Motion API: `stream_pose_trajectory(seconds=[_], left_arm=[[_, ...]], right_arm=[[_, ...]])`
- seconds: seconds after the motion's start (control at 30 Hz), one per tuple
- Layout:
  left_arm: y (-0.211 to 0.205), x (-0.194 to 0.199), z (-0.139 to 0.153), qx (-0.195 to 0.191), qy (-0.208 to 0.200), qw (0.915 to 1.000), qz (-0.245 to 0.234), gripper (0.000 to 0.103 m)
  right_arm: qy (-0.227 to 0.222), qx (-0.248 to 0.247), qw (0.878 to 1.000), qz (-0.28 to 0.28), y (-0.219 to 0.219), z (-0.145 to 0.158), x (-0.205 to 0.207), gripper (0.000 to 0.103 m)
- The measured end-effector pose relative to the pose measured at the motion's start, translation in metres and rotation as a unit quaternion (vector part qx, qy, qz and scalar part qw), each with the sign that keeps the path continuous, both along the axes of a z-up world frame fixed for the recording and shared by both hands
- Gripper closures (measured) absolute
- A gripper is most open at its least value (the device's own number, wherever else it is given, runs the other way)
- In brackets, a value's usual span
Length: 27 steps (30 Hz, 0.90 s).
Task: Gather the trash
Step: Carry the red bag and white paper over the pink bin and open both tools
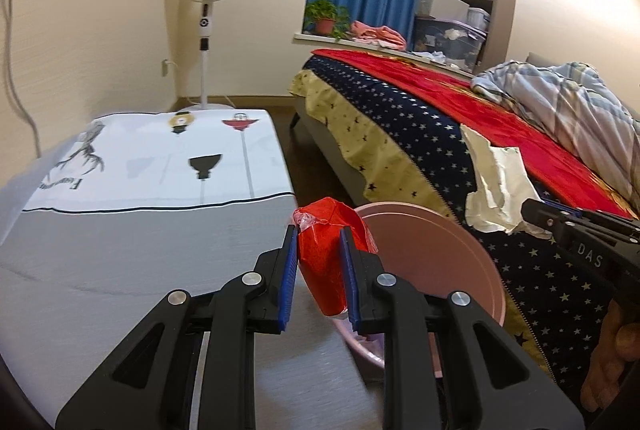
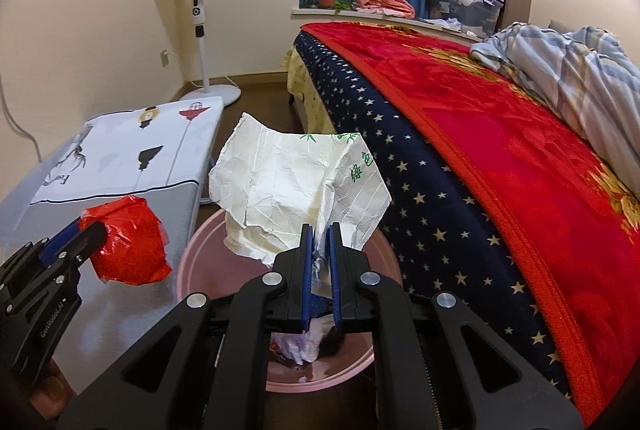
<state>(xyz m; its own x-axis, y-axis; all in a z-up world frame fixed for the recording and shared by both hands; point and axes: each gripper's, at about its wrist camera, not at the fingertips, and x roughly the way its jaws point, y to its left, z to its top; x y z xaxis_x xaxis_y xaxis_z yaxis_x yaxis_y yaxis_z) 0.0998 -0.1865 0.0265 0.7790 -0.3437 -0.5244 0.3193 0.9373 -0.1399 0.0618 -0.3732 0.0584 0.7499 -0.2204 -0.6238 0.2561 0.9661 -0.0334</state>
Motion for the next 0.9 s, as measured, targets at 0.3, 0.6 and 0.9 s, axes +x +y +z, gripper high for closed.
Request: stream_pose_trajectory(seconds=[0.3,0.6,0.9], left_arm=[[-0.026,0.006,-0.006,-0.001,0.007,0.9998,-0.018,0.082],[-0.037,0.014,-0.013,-0.018,0.022,0.9986,-0.044,0.081],[-0.03,0.008,-0.005,-0.019,0.012,0.9983,-0.054,0.06]], right_arm=[[0.009,-0.004,1.0,-0.011,-0.008,-0.004,0.004,0.095],[0.013,-0.001,1.0,-0.018,-0.014,-0.007,0.006,0.094],[-0.003,0.004,0.999,-0.046,-0.026,-0.002,-0.004,0.052]])
